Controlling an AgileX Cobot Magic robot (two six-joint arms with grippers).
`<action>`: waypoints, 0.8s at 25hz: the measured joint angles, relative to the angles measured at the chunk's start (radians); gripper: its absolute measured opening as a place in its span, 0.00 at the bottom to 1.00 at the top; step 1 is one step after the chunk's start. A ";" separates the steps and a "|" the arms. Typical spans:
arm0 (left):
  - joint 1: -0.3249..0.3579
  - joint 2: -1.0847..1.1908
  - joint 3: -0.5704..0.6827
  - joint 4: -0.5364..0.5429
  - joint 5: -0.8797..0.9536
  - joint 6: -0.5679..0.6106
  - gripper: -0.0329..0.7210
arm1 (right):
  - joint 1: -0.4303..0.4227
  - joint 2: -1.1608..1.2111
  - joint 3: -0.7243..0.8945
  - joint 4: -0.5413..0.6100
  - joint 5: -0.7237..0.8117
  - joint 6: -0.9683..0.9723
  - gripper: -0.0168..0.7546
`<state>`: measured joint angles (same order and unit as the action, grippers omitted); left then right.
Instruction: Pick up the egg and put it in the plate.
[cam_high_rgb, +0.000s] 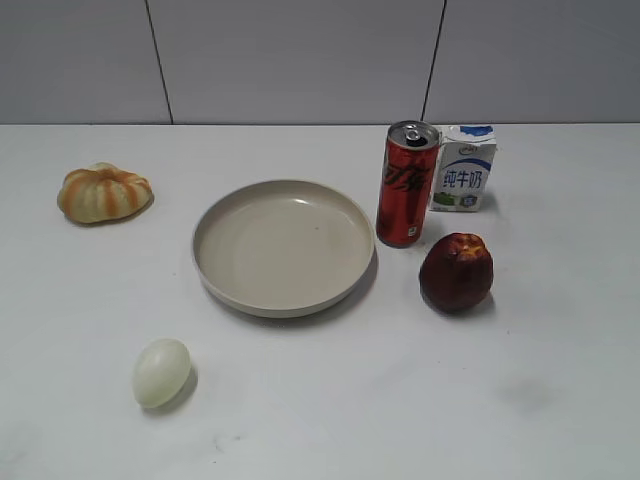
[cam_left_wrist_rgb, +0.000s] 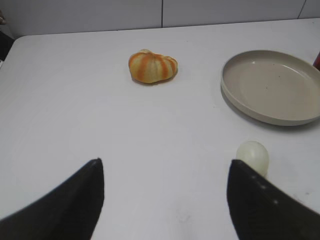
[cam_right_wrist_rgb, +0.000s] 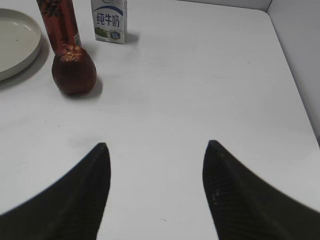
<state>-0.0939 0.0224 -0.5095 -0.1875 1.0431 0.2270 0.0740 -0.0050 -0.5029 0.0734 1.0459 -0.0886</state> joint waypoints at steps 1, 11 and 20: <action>0.000 0.000 0.000 0.000 0.000 0.000 0.79 | 0.000 0.000 0.000 0.000 0.000 0.000 0.60; 0.000 0.000 0.000 0.003 -0.004 0.000 0.79 | 0.000 0.000 0.000 0.000 0.000 0.000 0.60; -0.024 0.226 -0.012 0.012 -0.042 0.000 0.79 | 0.000 0.000 0.000 0.000 0.000 0.000 0.60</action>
<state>-0.1182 0.2484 -0.5220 -0.1753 1.0011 0.2270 0.0740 -0.0050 -0.5029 0.0734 1.0459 -0.0886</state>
